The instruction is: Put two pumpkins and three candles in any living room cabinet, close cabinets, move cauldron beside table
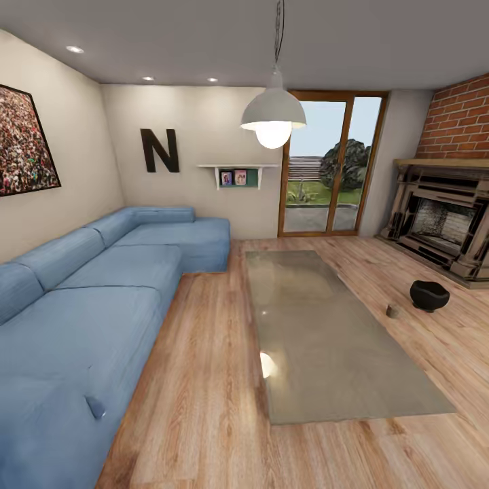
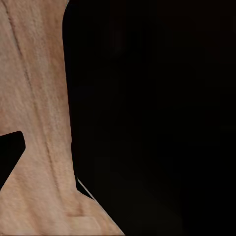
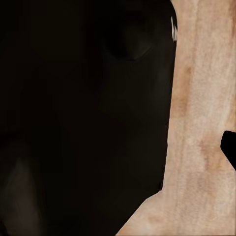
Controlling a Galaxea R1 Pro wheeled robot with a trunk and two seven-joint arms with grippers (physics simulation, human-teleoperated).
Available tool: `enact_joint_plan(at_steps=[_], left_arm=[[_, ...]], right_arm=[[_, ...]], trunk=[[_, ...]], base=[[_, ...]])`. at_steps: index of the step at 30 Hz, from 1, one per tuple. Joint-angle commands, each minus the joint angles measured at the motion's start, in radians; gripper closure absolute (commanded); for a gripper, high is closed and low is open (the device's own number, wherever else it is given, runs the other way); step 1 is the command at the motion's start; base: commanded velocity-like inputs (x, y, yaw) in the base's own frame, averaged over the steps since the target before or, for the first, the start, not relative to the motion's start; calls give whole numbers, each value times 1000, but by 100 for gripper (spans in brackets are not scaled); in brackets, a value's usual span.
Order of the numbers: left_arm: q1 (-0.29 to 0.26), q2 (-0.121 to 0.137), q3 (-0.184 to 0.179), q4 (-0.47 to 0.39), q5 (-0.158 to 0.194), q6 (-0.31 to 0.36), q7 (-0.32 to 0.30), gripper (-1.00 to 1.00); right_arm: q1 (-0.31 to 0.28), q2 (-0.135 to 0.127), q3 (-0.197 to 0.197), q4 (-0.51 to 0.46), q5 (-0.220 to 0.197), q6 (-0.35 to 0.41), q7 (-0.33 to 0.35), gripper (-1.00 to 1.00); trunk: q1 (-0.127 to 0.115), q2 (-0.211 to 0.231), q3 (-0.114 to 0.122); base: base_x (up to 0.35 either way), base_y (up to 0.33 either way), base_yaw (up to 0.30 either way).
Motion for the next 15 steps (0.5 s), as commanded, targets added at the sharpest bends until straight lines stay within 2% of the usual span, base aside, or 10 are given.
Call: enact_joint_plan(at_steps=[1,8,15], left_arm=[[0,0,0,0,0,0,0,-100],[6,6,3,-23,8,0,-4,-100],[6,6,3,-28,8,-1,-3,-100]], right_arm=[[0,0,0,0,0,0,0,-100],[-12,-1,1,1,1,-2,1,-100],[-14,0,-2,-1,1,-4,1,-100]], trunk=[[0,-1,-1],[0,-1,-1],[0,-1,-1]], base=[[0,0,0],[-5,0,0],[-125,-77,0]])
